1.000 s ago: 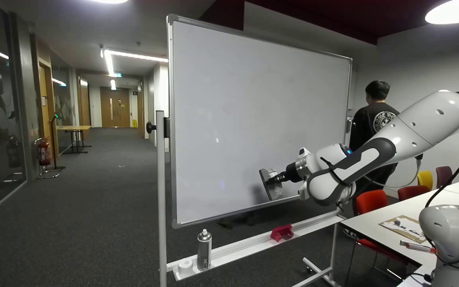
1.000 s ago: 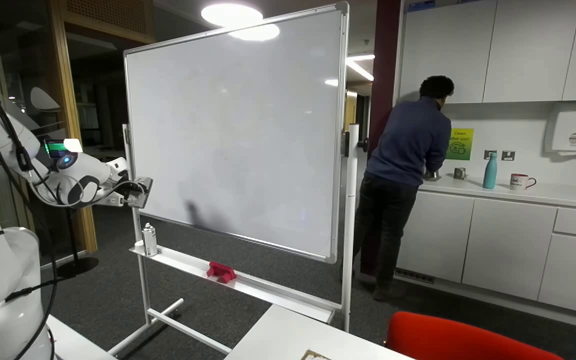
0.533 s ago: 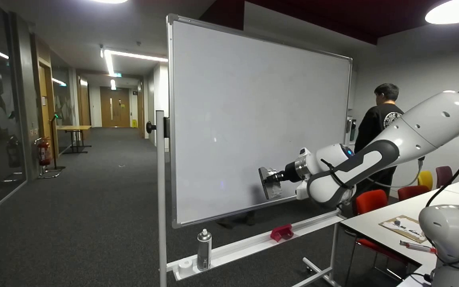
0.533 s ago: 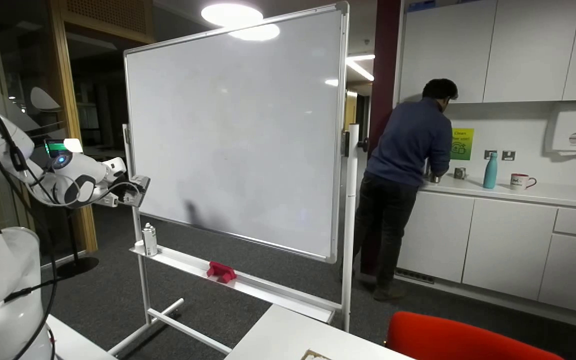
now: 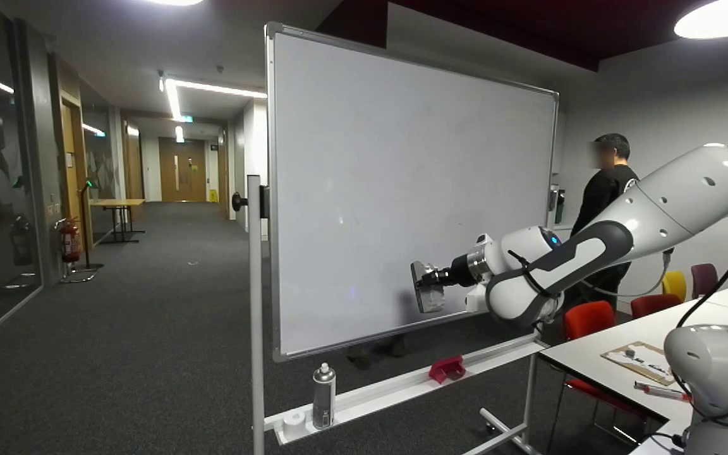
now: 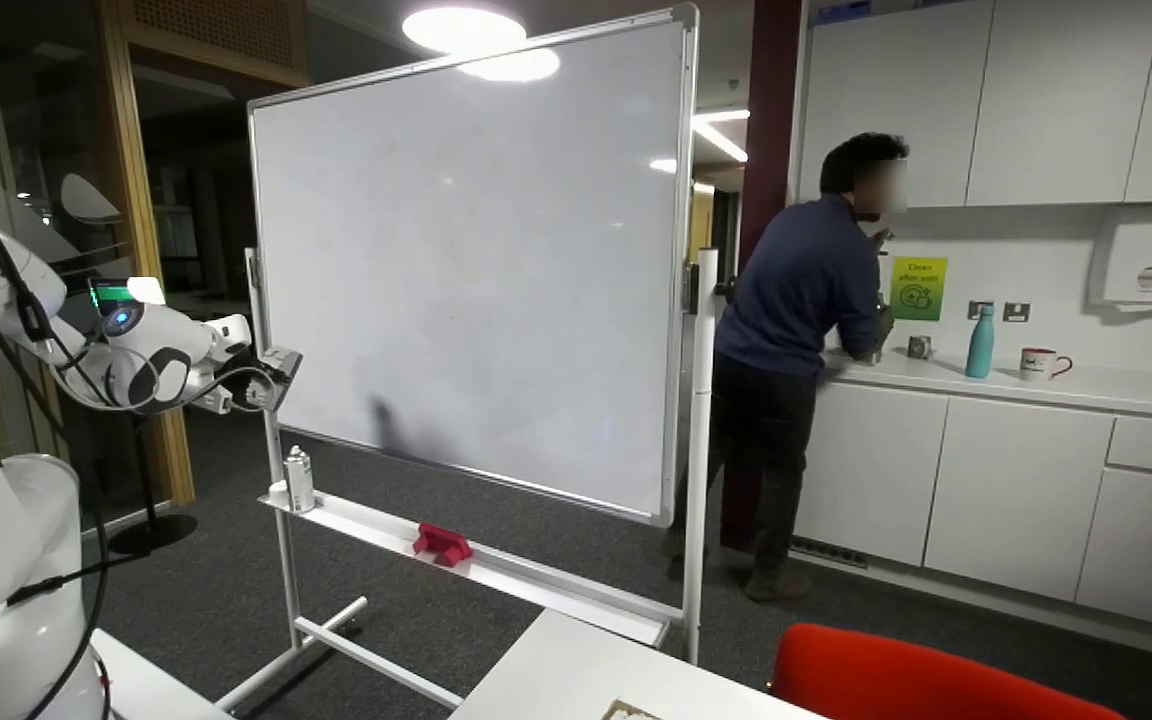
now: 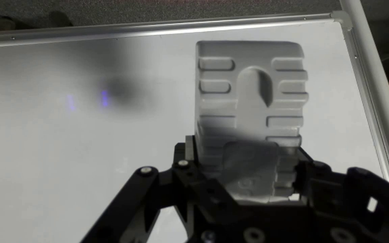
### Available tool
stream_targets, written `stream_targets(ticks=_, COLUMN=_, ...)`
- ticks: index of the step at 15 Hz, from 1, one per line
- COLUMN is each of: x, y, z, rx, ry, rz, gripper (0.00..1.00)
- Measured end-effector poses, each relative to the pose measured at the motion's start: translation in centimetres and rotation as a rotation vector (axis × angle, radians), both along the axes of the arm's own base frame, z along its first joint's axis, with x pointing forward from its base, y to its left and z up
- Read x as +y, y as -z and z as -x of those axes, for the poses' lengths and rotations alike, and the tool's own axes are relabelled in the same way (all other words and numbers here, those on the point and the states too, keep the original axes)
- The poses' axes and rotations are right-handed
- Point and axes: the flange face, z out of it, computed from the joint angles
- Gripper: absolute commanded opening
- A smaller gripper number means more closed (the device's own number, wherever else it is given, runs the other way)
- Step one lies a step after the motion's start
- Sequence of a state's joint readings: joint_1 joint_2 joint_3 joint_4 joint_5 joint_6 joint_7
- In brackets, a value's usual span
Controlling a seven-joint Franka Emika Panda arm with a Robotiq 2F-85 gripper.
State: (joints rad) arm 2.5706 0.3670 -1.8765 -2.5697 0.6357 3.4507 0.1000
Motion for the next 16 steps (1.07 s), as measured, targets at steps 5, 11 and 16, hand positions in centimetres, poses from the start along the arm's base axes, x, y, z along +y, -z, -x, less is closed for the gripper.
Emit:
stream_targets(ticks=5, x=-1.1, y=0.9, z=-0.6, rx=0.055, ry=0.036, rz=-0.007, gripper=0.35)
stream_targets(ticks=11, x=-9.8, y=4.9, z=-3.8, rx=0.252, ry=0.239, rz=-0.005, gripper=0.35)
stream_targets(ticks=16, x=-16.2, y=8.2, z=-4.6, rx=0.408, ry=0.398, rz=-0.040, gripper=0.35)
